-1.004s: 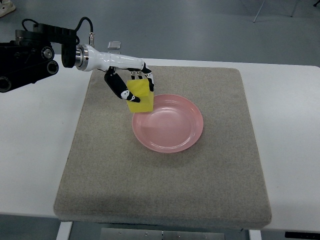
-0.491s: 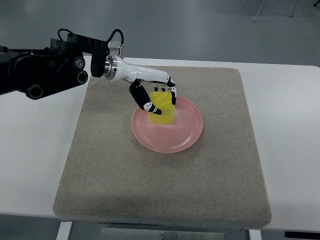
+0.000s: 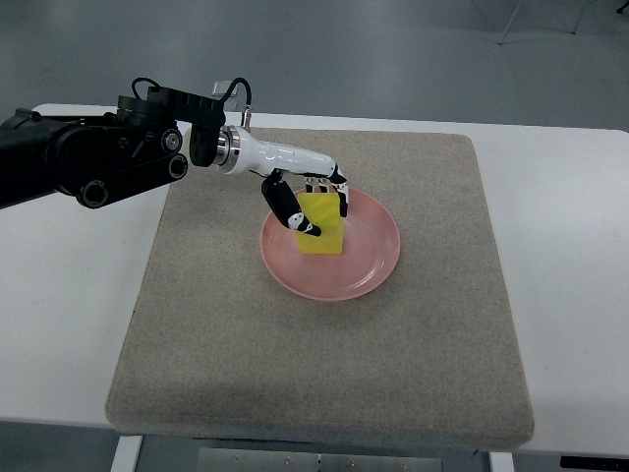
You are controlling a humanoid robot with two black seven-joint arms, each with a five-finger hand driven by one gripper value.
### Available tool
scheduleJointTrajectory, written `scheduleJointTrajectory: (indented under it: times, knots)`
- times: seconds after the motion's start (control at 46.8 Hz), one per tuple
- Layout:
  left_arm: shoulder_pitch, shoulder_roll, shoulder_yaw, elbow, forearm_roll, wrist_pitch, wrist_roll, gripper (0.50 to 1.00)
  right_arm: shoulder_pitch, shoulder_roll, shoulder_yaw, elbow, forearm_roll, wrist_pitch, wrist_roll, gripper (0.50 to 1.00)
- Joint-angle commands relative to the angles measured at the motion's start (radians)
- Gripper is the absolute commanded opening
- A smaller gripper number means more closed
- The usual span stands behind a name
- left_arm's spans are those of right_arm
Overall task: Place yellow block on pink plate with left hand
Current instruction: 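Lower the cube onto the plate and open the left hand's fingers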
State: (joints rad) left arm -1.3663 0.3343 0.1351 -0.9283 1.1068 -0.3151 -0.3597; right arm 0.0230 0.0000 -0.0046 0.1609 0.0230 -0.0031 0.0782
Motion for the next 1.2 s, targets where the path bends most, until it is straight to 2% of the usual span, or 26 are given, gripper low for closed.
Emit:
scheduleJointTrajectory:
  times: [0.0, 0.064, 0.107, 0.15, 0.192, 0.214, 0.256, 0.32, 0.363, 0.406, 0.449, 0.534, 0.619, 0.897, 1.175]
  knots:
    - [0.004, 0.0, 0.003, 0.0, 0.001, 0.016, -0.001, 0.5, 0.0, 0.0, 0.0, -0.001, 0.0, 0.0, 0.0, 0.924]
    - [0.004, 0.0, 0.006, -0.001, 0.002, 0.018, -0.001, 0.5, 0.0, 0.0, 0.0, 0.0, 0.0, 0.0, 0.0, 0.924]
    - [0.004, 0.0, 0.008, -0.001, 0.002, 0.016, -0.001, 0.525, 0.0, 0.0, 0.0, 0.0, 0.0, 0.0, 0.0, 0.924]
    - [0.006, 0.0, 0.008, -0.001, 0.002, 0.018, -0.001, 0.578, 0.0, 0.0, 0.0, 0.0, 0.0, 0.0, 0.0, 0.924]
    - [0.007, 0.0, 0.008, -0.001, 0.002, 0.018, -0.001, 0.674, 0.0, 0.0, 0.0, 0.0, 0.0, 0.0, 0.0, 0.924]
    - [0.009, 0.0, 0.006, -0.001, 0.001, 0.018, -0.001, 0.696, 0.0, 0.0, 0.0, 0.0, 0.0, 0.0, 0.0, 0.924]
    - [0.009, 0.0, 0.006, -0.001, 0.001, 0.018, -0.001, 0.709, 0.0, 0.0, 0.0, 0.0, 0.0, 0.0, 0.0, 0.924]
    - [0.01, 0.0, 0.003, -0.003, 0.001, 0.018, -0.001, 0.773, 0.0, 0.0, 0.0, 0.0, 0.0, 0.0, 0.0, 0.924]
    - [0.01, 0.0, 0.001, -0.006, -0.001, 0.018, -0.001, 0.795, 0.0, 0.0, 0.0, 0.0, 0.0, 0.0, 0.0, 0.924]
    - [0.01, 0.002, -0.002, -0.007, -0.012, 0.018, -0.002, 0.876, 0.0, 0.0, 0.0, -0.001, 0.0, 0.0, 0.0, 0.924]
    - [0.012, 0.002, -0.002, -0.01, -0.018, 0.018, -0.002, 0.923, 0.0, 0.0, 0.0, 0.0, 0.0, 0.0, 0.0, 0.924]
    - [0.013, 0.003, -0.002, -0.01, -0.019, 0.018, -0.001, 0.93, 0.0, 0.0, 0.0, 0.0, 0.0, 0.0, 0.0, 0.924]
    - [0.021, 0.002, -0.003, -0.01, -0.018, 0.018, -0.001, 0.96, 0.0, 0.0, 0.0, 0.0, 0.0, 0.0, 0.0, 0.924]
    - [0.021, 0.02, -0.008, -0.009, -0.018, 0.018, -0.001, 0.962, 0.0, 0.0, 0.0, 0.0, 0.0, 0.0, 0.0, 0.924]
    - [0.024, 0.106, -0.057, -0.001, -0.025, 0.019, -0.001, 0.962, 0.0, 0.0, 0.0, 0.0, 0.0, 0.0, 0.0, 0.924]
